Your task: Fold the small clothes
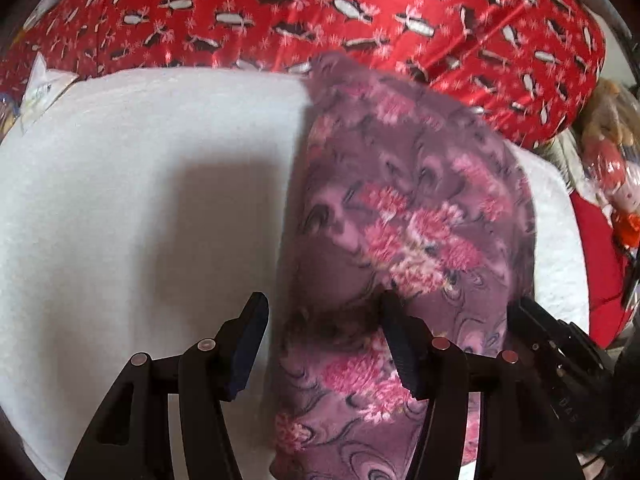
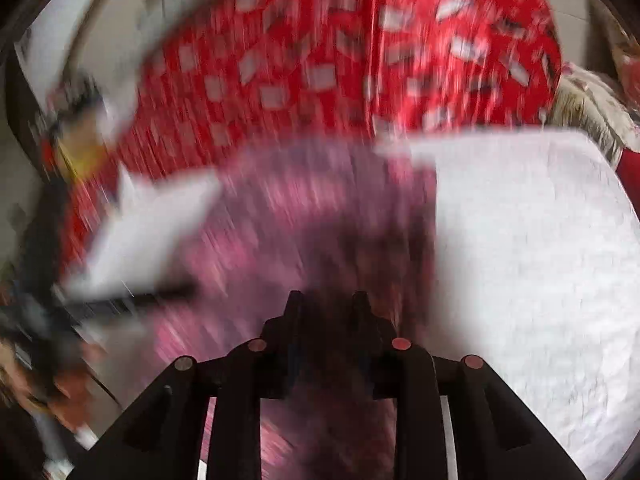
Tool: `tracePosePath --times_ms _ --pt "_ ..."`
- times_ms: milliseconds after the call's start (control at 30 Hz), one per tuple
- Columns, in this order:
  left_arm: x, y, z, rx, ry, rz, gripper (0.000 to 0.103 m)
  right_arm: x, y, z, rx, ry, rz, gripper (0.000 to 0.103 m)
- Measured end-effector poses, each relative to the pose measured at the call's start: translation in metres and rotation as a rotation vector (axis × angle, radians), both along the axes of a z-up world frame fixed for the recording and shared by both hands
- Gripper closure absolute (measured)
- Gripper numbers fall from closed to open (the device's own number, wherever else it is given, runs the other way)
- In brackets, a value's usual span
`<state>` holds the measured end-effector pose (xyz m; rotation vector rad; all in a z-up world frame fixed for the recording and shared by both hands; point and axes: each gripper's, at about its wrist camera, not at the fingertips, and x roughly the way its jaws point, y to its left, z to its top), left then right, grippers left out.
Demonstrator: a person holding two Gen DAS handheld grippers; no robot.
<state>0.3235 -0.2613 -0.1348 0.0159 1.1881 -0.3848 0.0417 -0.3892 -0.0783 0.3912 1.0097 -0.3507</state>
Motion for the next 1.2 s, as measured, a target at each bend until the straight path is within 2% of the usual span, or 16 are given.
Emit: tracePosePath --times_ms 167,333,433,500,533,600,700,867,933,1100,1133,1200 --pt "-0.012 0.002 0.003 0.003 -0.009 -0.003 0.046 -0.010 0.001 0.018 0.033 -0.011 -0.042 0.076" --pt "-0.017 -0.001 0.007 0.017 -0.017 -0.015 0.046 -0.013 0.003 0.008 0.044 0.048 -0.017 0.075" --pt "-0.012 0.001 0.010 -0.001 0.001 -0.032 0.046 -0.010 -0.003 0.016 0.061 0.038 -0.025 0.075" --pt "-0.002 0.009 0.014 -0.041 0.010 -0.046 0.046 -0.014 -0.017 0.026 0.105 -0.032 -0.079 0.072" --pt "0.004 0.015 0.017 -0.059 0.007 -0.037 0.046 -0.015 -0.024 0.027 0.121 -0.055 -0.108 0.063" --pt "0.017 0.028 0.020 -0.093 0.026 -0.012 0.047 -0.022 -0.051 0.030 0.173 -0.117 -0.227 0.055" --pt "0.039 0.038 0.015 -0.140 0.096 0.012 0.047 -0.024 -0.077 0.022 0.236 -0.145 -0.320 0.055" --pt "0.056 0.029 0.004 -0.181 0.159 0.003 0.047 -0.014 -0.095 -0.001 0.315 -0.167 -0.384 0.053" --pt "0.060 0.022 -0.001 -0.181 0.177 -0.008 0.047 -0.008 -0.096 -0.003 0.307 -0.167 -0.394 0.053" --pt "0.073 0.003 -0.006 -0.154 0.135 -0.019 0.047 0.022 -0.094 0.011 0.164 -0.233 -0.352 0.051" --pt "0.075 0.000 -0.006 -0.152 0.136 -0.017 0.047 0.032 -0.094 0.010 0.160 -0.216 -0.338 0.051" --pt "0.085 -0.005 -0.004 -0.152 0.133 -0.005 0.047 0.058 -0.098 -0.003 0.189 -0.117 -0.305 0.051"
